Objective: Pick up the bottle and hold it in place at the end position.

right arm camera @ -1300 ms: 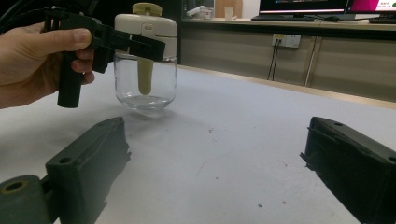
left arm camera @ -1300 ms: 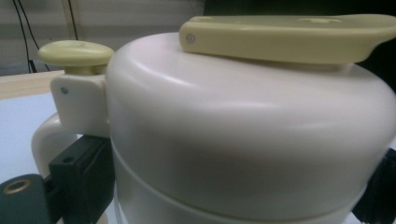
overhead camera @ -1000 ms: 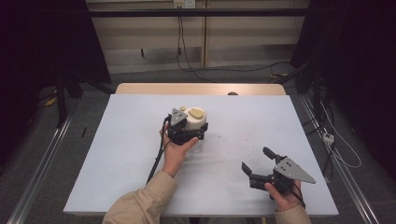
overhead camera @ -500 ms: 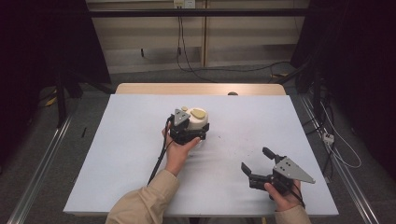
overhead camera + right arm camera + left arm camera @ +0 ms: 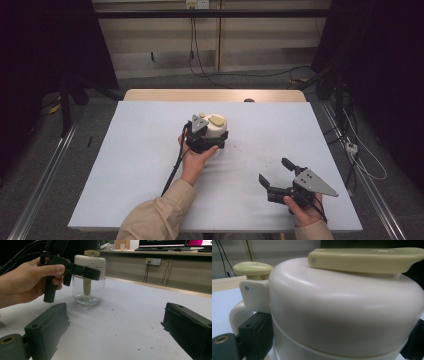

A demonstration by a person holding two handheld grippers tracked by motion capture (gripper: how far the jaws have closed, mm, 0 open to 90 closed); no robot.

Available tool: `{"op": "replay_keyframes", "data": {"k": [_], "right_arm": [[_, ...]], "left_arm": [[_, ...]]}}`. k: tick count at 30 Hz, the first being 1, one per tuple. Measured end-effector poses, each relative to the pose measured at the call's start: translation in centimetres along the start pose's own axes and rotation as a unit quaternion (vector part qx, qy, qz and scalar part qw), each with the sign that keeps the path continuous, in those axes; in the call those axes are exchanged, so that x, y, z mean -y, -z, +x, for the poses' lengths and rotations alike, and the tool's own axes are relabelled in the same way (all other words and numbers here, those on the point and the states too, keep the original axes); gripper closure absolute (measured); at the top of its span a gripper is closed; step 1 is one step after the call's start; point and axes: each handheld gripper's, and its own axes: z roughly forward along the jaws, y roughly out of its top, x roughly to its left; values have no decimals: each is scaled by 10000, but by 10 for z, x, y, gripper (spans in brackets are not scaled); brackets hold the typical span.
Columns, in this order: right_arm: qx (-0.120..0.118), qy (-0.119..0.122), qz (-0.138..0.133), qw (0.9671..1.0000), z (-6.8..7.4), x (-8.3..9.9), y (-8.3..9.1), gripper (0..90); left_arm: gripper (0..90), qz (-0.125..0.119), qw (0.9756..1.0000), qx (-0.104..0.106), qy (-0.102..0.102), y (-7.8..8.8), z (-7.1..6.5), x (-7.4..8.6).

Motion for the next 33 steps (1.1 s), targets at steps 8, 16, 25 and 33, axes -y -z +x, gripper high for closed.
{"op": "replay_keyframes", "data": {"k": [8,16,25,33], "right_arm": [[3,-4,-11,10000,0,0,0,57],[7,-19,-16,10000,-1,0,1,57],[4,-16,-12,10000,-1,0,1,57],[0,-19,6,10000,0,0,0,57]], "left_arm": [[66,26,10000,37,-20,-4,-1,3],[65,9,10000,48,-44,-5,-2,4],[66,-12,10000,49,-58,-6,-2,4],[66,-55,9998,77,-171,-6,-3,5]]}}
